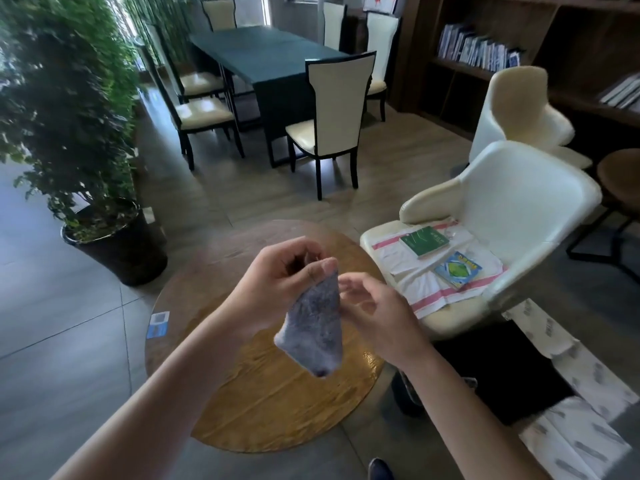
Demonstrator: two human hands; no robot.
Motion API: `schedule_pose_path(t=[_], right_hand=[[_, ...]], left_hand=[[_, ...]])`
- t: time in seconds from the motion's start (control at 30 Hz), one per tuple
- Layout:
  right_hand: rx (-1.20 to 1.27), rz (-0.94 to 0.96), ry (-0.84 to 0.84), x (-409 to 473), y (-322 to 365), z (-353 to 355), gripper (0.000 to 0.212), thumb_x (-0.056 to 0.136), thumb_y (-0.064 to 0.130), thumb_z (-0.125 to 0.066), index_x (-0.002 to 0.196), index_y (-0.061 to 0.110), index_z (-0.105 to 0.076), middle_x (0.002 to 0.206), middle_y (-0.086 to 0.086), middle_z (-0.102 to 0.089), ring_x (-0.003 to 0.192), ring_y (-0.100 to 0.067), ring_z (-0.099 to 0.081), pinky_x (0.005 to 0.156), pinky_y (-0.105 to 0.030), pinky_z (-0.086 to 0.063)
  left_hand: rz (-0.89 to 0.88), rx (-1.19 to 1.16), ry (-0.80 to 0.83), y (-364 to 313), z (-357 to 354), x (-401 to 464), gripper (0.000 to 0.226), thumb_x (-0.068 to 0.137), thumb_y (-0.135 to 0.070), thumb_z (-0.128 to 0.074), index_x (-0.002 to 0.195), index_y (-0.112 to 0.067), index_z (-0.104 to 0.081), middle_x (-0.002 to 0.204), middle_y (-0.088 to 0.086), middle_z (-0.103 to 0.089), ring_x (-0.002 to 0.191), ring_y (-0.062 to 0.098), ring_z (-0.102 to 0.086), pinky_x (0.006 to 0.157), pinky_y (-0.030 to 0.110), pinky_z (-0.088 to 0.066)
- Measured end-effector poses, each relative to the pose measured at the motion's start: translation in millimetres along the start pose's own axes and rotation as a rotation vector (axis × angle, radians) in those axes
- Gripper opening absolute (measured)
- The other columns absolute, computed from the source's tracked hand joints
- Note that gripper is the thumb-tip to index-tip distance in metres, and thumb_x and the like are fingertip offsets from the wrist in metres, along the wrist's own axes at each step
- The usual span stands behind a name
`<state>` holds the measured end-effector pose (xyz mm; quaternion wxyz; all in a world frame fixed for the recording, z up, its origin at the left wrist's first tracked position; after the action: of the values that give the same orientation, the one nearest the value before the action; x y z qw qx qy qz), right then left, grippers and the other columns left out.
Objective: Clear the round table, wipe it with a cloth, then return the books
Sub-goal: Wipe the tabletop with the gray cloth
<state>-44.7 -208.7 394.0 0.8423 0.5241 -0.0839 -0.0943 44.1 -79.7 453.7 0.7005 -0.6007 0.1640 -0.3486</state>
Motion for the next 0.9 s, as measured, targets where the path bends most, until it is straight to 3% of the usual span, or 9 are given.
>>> schedule_pose_path(t=[0.07, 0.13, 0.3, 0.37, 0.43, 0.5, 0.67, 0.77, 0.9], right_hand=[[0.038, 0.027, 0.147, -1, -1, 1, 0.043, 0.095, 0.042, -0.074, 0.133, 0.050, -0.055, 0.130, 0.029, -0.064, 0.123, 0.009, -0.057, 0.097, -0.016, -0.050], [0.056, 0.041, 0.219, 1, -8, 7, 0.046, 0.096, 0.039, -0.074, 0.136, 0.051, -0.056, 0.133, 0.025, -0.064, 0.123, 0.002, -0.059, 0.103, -0.027, -0.050], [0.272, 0.087, 0.259, 13, -40, 36, 0.034, 0.091, 0.042, -0.076, 0.119, 0.024, -0.070, 0.106, -0.004, -0.075, 0.100, -0.028, -0.072, 0.086, -0.061, -0.056], [0.323, 0.125, 0.257, 17, -57, 63, 0.022, 0.086, 0.038, -0.078, 0.098, 0.021, -0.070, 0.087, -0.006, -0.070, 0.082, -0.031, -0.066, 0.073, -0.053, -0.054], [0.326, 0.122, 0.308, 16, -73, 96, 0.019, 0.084, 0.036, -0.079, 0.083, 0.025, -0.063, 0.073, 0.006, -0.059, 0.071, -0.015, -0.056, 0.066, -0.034, -0.045], [0.279, 0.103, 0.365, 15, -89, 126, 0.021, 0.086, 0.032, -0.080, 0.080, 0.026, -0.061, 0.071, 0.012, -0.056, 0.070, -0.007, -0.054, 0.065, -0.025, -0.043], [-0.014, 0.041, 0.415, 17, -133, 187, 0.012, 0.091, 0.032, -0.078, 0.090, 0.026, -0.067, 0.078, 0.009, -0.068, 0.072, -0.007, -0.062, 0.065, -0.024, -0.045], [-0.115, 0.024, 0.293, 20, -159, 217, 0.010, 0.090, 0.027, -0.077, 0.084, 0.025, -0.069, 0.079, 0.005, -0.068, 0.073, -0.008, -0.062, 0.064, -0.026, -0.042], [-0.170, 0.005, 0.095, 34, -182, 255, 0.017, 0.086, 0.021, -0.079, 0.077, 0.030, -0.067, 0.080, 0.018, -0.067, 0.076, -0.002, -0.062, 0.063, -0.017, -0.043]], left_hand=[[0.036, 0.080, 0.066, 2, -17, 2, 0.034, 0.091, -0.049, -0.074, 0.092, -0.015, -0.073, 0.078, 0.001, -0.067, 0.071, 0.015, -0.062, 0.064, 0.033, -0.049], [0.049, 0.159, 0.095, 1, -34, 5, 0.029, 0.093, -0.047, -0.070, 0.094, -0.018, -0.075, 0.080, -0.005, -0.071, 0.072, 0.010, -0.065, 0.066, 0.027, -0.050], [0.055, 0.264, 0.008, -6, -70, 27, 0.018, 0.096, -0.040, -0.069, 0.090, -0.024, -0.075, 0.078, -0.008, -0.072, 0.071, 0.004, -0.064, 0.066, 0.021, -0.051], [0.075, 0.292, -0.038, -4, -85, 38, 0.015, 0.097, -0.038, -0.069, 0.090, -0.025, -0.074, 0.079, -0.010, -0.071, 0.073, 0.003, -0.063, 0.067, 0.023, -0.051], [0.107, 0.290, -0.054, -1, -105, 49, 0.021, 0.094, -0.039, -0.068, 0.092, -0.020, -0.075, 0.081, -0.007, -0.071, 0.075, 0.005, -0.063, 0.069, 0.025, -0.050], [0.141, 0.269, -0.098, 3, -120, 60, 0.021, 0.094, -0.035, -0.068, 0.092, -0.015, -0.074, 0.080, -0.008, -0.069, 0.074, 0.005, -0.061, 0.068, 0.024, -0.048], [0.154, 0.163, -0.240, 13, -150, 79, 0.014, 0.094, -0.030, -0.073, 0.085, -0.019, -0.073, 0.075, -0.011, -0.065, 0.070, 0.006, -0.058, 0.065, 0.020, -0.046], [0.188, 0.161, -0.203, 28, -167, 90, 0.012, 0.090, -0.034, -0.075, 0.085, -0.023, -0.074, 0.077, -0.008, -0.068, 0.072, 0.008, -0.061, 0.065, 0.022, -0.049], [0.234, 0.211, -0.111, 59, -178, 106, 0.013, 0.085, -0.031, -0.082, 0.086, -0.020, -0.075, 0.079, -0.003, -0.071, 0.074, 0.010, -0.064, 0.067, 0.027, -0.051]])
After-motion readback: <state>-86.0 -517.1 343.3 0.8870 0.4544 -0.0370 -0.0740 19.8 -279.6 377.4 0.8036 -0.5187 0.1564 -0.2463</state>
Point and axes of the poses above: each hand's wrist, its own x-axis towards the middle knuckle, its own z-axis out of the back of the hand, y = z × x, the point moved 9 cm from there along x, towards the middle knuckle
